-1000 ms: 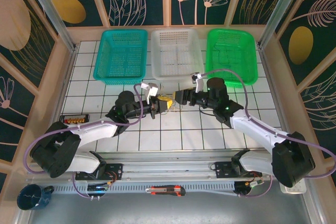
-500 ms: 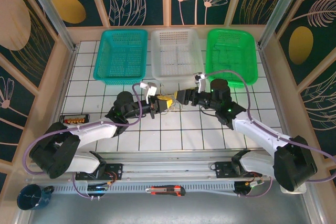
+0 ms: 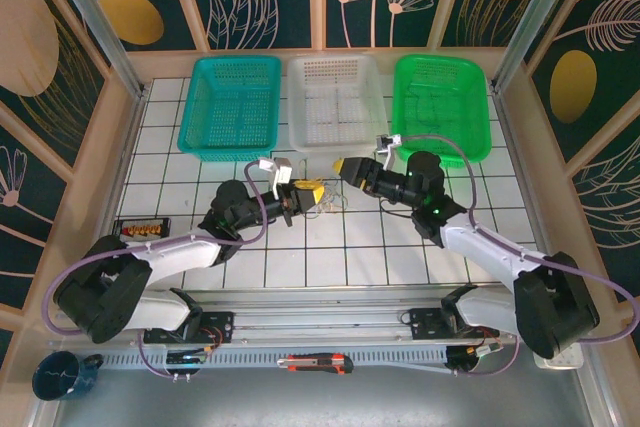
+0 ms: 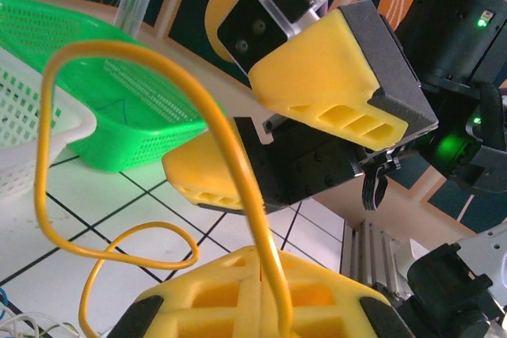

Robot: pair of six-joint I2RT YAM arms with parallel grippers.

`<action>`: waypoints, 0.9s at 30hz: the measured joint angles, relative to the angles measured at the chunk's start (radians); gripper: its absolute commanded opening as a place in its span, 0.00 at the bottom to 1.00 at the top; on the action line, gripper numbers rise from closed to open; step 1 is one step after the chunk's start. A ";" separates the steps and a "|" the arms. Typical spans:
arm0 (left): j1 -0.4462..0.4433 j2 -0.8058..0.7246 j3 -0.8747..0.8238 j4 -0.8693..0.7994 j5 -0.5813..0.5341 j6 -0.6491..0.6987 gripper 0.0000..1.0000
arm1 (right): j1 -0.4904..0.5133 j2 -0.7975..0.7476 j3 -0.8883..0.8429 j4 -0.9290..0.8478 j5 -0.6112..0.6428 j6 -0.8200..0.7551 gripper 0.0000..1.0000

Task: Untangle the cables

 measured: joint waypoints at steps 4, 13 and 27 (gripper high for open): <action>0.000 -0.004 -0.007 0.031 -0.013 0.009 0.00 | 0.015 0.009 -0.003 0.049 -0.009 0.076 0.79; 0.000 -0.004 -0.007 0.040 -0.014 0.023 0.00 | 0.073 0.080 -0.003 0.131 -0.011 0.166 0.75; 0.000 -0.003 -0.007 0.040 -0.007 0.024 0.00 | 0.092 0.216 -0.003 0.314 -0.024 0.269 0.49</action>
